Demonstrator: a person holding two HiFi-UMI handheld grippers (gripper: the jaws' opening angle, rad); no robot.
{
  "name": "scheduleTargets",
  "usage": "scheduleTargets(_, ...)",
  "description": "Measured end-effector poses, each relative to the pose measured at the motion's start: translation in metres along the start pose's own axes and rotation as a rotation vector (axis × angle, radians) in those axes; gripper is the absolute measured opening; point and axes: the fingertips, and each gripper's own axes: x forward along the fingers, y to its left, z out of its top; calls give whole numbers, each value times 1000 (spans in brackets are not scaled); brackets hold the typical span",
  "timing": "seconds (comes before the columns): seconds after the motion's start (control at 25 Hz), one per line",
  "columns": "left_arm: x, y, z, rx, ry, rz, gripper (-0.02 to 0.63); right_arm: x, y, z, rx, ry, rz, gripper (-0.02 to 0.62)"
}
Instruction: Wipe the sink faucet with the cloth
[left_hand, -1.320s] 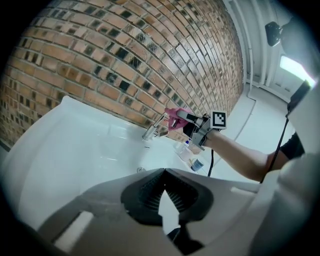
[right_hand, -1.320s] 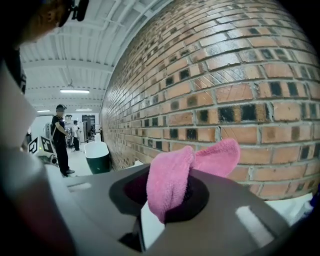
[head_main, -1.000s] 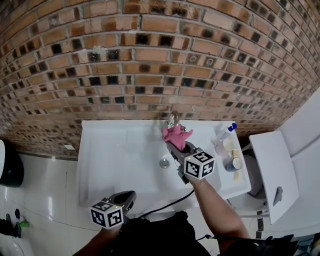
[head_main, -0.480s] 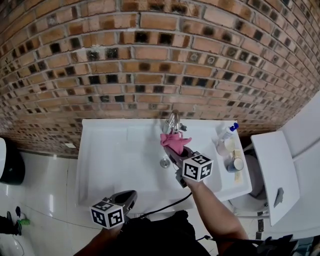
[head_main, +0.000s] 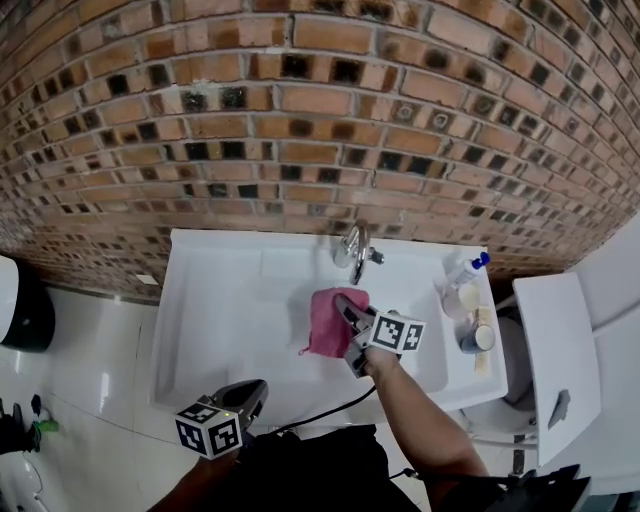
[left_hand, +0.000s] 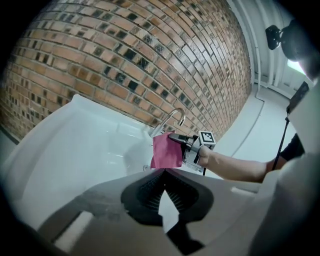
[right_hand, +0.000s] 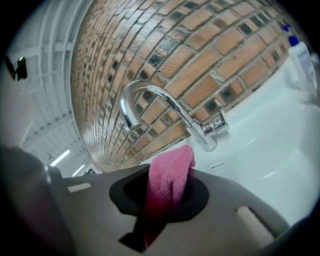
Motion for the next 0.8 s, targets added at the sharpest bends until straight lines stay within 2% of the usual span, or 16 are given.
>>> scheduleTargets(0.12, -7, 9, 1, -20, -6, 47, 5, 18, -18, 1, 163, -81, 21, 55)
scheduleTargets(0.24, -12, 19, 4, -36, -8, 93, 5, 35, -32, 6, 247, -148, 28, 55)
scheduleTargets(0.4, -13, 31, 8, -53, -3, 140, 5, 55, -45, 20, 325, -231, 75, 55)
scheduleTargets(0.56, -8, 36, 8, -62, 19, 165, 4, 70, -67, 36, 399, -303, 77, 55)
scheduleTargets(0.8, 1, 44, 15, -74, 27, 184, 4, 82, -86, 49, 415, -314, 59, 55)
